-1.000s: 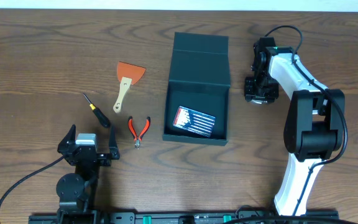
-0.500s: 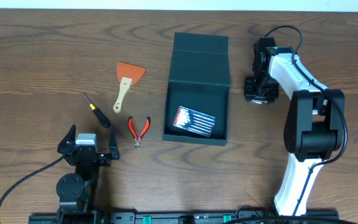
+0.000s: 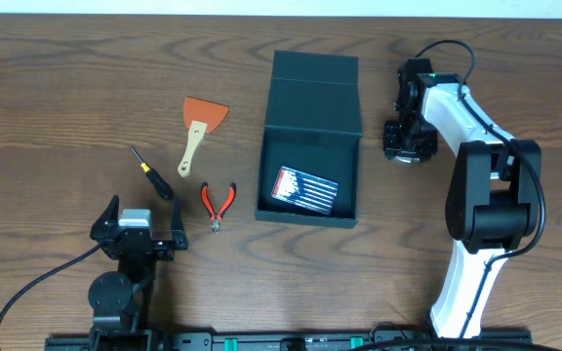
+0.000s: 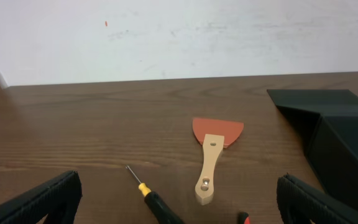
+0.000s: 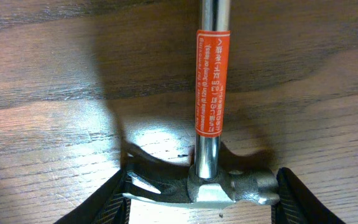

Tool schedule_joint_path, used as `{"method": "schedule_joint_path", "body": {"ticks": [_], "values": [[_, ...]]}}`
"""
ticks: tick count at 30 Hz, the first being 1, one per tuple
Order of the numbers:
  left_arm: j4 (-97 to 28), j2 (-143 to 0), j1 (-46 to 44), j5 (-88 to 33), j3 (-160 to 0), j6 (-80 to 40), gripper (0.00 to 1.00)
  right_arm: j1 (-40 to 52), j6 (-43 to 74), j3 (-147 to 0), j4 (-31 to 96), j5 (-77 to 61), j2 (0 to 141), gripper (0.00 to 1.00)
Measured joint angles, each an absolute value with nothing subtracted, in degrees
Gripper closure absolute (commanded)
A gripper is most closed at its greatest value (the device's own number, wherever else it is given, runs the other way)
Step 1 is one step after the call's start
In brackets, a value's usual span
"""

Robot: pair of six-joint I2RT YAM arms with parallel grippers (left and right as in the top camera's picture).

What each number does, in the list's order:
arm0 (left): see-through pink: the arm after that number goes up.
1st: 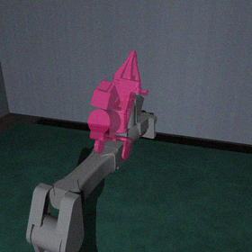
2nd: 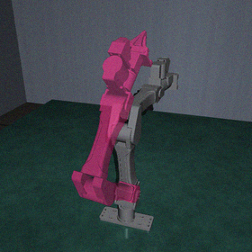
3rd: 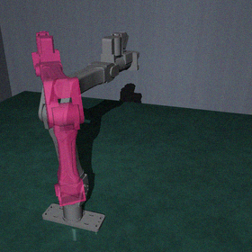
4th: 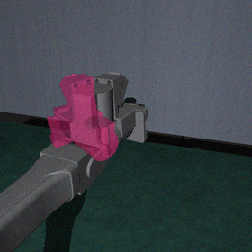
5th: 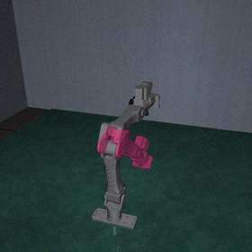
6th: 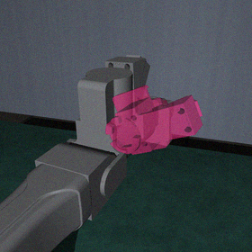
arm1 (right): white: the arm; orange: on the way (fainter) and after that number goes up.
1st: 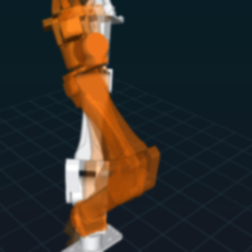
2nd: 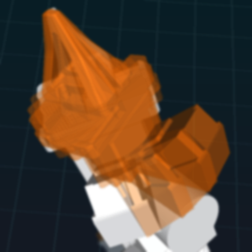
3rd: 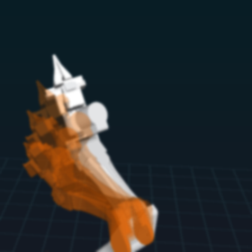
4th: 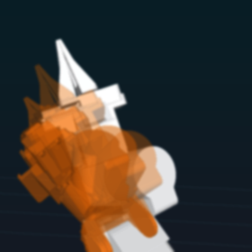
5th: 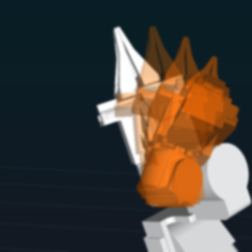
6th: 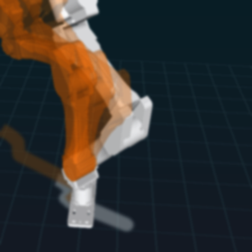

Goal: Pack container
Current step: 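Lower the right gripper and close it on the hammer head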

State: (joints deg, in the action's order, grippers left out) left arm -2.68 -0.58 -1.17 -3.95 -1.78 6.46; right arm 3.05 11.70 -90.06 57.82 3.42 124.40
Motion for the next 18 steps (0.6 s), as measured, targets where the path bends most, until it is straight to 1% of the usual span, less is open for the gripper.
{"method": "schedule_joint_path", "body": {"ticks": [18], "values": [[-2.68,-0.58,-1.17,-3.95,-1.78,6.46,0.01,3.07,11.68,-90.19,58.24,3.42,124.40,0.99]]}}
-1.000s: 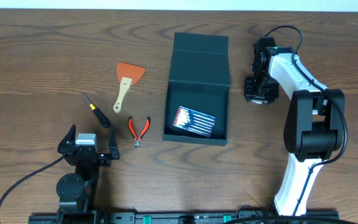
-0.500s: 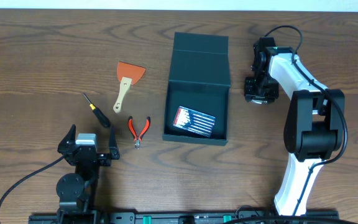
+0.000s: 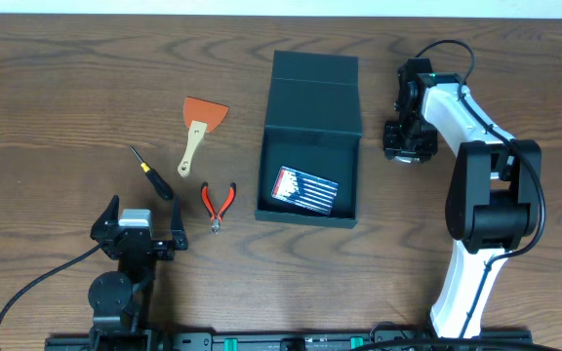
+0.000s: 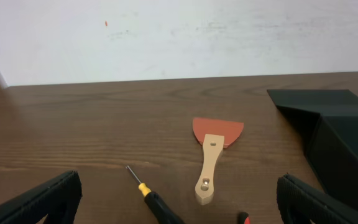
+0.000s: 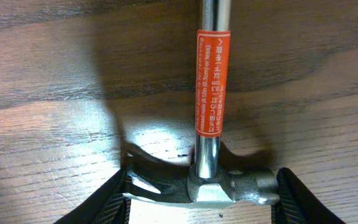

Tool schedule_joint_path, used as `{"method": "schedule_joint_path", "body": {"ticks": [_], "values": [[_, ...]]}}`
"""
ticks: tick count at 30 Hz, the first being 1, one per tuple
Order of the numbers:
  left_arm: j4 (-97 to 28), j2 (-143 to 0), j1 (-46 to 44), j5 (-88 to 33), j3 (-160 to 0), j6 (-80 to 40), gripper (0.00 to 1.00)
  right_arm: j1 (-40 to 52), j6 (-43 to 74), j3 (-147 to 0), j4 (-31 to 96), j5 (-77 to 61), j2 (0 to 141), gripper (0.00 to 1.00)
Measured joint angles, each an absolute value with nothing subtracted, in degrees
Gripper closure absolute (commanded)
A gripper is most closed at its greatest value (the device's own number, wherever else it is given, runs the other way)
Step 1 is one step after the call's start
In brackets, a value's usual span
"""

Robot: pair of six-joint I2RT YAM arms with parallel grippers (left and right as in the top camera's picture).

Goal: Pack container
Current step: 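Lower the right gripper and close it on the hammer head, then lift the hammer and carry it left toward the black box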

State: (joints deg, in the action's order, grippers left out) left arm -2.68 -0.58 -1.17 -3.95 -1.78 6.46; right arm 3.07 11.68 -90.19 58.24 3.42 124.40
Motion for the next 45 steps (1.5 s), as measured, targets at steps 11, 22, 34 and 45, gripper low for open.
{"method": "schedule_joint_path", "body": {"ticks": [11,22,34,45], "values": [[-2.68,-0.58,-1.17,-3.95,-1.78,6.46,0.01,2.90,11.53,-90.19,59.00,4.51,123.61,0.99],[-2.68,-0.58,-1.17,-3.95,-1.78,6.46,0.02,2.81,11.20,-90.19,59.94,4.78,120.05,0.99],[-2.68,-0.58,-1.17,-3.95,-1.78,6.46,0.01,2.81,9.45,-90.28,61.73,4.78,117.64,0.99],[-2.70,-0.58,-1.17,-3.95,-1.78,6.46,0.01,3.22,7.16,-91.81,62.39,4.95,106.13,0.99]]}}
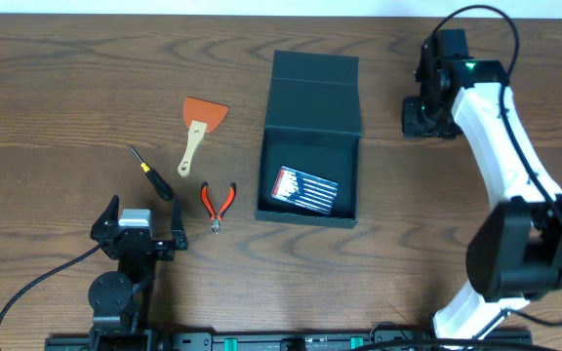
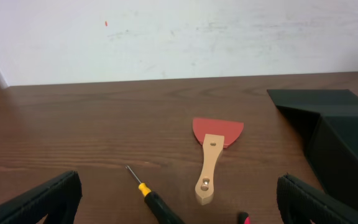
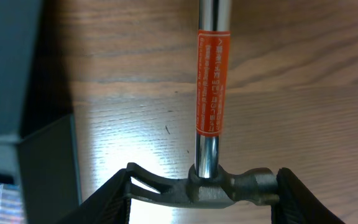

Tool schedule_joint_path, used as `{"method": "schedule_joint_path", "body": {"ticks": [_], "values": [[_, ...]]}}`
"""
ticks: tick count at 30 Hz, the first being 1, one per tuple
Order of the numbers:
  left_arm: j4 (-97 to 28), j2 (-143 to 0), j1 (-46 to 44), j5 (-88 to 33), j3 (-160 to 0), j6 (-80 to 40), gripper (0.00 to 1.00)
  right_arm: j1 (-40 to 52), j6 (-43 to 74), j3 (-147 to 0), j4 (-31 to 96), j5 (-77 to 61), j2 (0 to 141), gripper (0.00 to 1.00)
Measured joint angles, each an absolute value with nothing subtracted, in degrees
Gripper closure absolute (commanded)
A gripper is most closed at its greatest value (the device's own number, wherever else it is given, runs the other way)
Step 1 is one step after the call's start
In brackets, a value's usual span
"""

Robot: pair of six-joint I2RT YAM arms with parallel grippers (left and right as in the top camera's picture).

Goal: Pack container
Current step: 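Lift the hammer and carry it left toward the black box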

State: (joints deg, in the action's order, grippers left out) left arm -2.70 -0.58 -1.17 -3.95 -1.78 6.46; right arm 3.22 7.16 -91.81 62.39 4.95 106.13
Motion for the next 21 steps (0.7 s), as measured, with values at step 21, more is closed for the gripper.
{"method": "schedule_joint_path", "body": {"ticks": [21], "values": [[-2.68,-0.58,-1.17,-3.95,-1.78,6.46,0.01,17.78,1.02,-91.83,66.67,3.18,98.06,0.99]]}}
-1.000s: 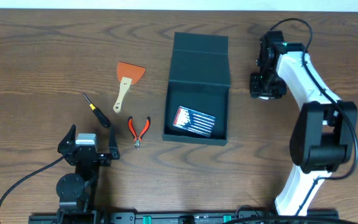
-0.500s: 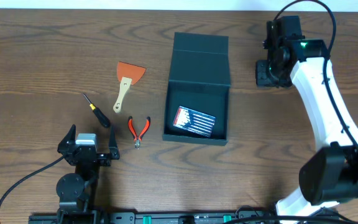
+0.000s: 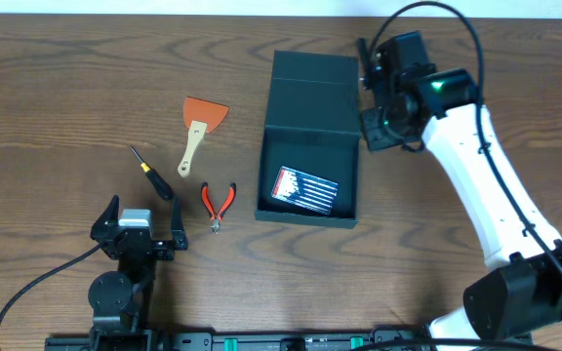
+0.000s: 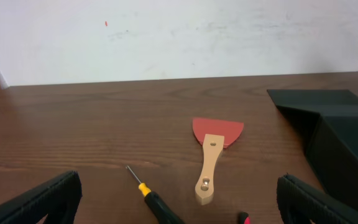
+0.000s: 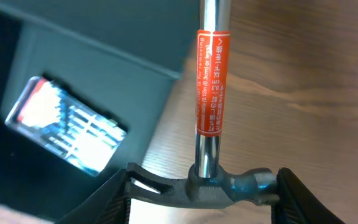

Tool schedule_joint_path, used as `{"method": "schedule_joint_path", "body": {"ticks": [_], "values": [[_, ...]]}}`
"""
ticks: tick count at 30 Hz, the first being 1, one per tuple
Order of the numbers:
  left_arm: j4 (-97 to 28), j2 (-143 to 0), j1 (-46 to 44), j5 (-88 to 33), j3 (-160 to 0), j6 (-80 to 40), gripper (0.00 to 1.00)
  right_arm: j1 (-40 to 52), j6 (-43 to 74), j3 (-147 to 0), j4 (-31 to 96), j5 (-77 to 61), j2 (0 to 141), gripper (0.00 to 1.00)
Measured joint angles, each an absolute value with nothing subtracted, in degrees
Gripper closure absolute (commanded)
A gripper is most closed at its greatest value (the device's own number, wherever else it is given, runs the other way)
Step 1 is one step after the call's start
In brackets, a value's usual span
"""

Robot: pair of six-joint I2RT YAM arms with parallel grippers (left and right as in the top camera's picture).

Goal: Pack container
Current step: 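Lift the hammer and carry it left toward the black box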

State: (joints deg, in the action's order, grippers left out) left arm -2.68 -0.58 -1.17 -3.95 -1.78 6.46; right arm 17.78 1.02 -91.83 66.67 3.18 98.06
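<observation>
A black box (image 3: 307, 210) stands open mid-table, its lid (image 3: 315, 93) folded back, with a pack of bits (image 3: 306, 189) lying inside. My right gripper (image 3: 379, 127) hangs above the box's right wall, shut on the head of a steel hammer (image 5: 204, 186). The hammer's shaft carries an orange label (image 5: 212, 87) and points away from the camera. The box interior and the bit pack (image 5: 67, 127) lie below to the left. My left gripper (image 4: 179, 211) rests open at the front left, nothing between its fingers (image 4: 48, 196).
An orange scraper with a wooden handle (image 3: 203, 127), a black and yellow screwdriver (image 3: 152, 174) and red pliers (image 3: 218, 205) lie on the wood left of the box. The scraper (image 4: 213, 155) and screwdriver (image 4: 151, 199) show ahead of the left gripper.
My right gripper has moved left with the hammer, from over bare table right of the lid to above the box's right wall. The left arm has not moved.
My right gripper was closed round the hammer head down at the table, right of the box, and stayed so at the following moment. Then it held the hammer raised, farther back beside the lid. Now the hammer hangs over the box's right edge.
</observation>
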Motion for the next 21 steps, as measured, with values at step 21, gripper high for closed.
{"method": "schedule_joint_path", "body": {"ticks": [21], "values": [[-2.68,-0.58,-1.17,-3.95,-1.78,6.46,0.01,24.67,-17.08,-91.83,73.21,-5.80,98.06,0.99]]}}
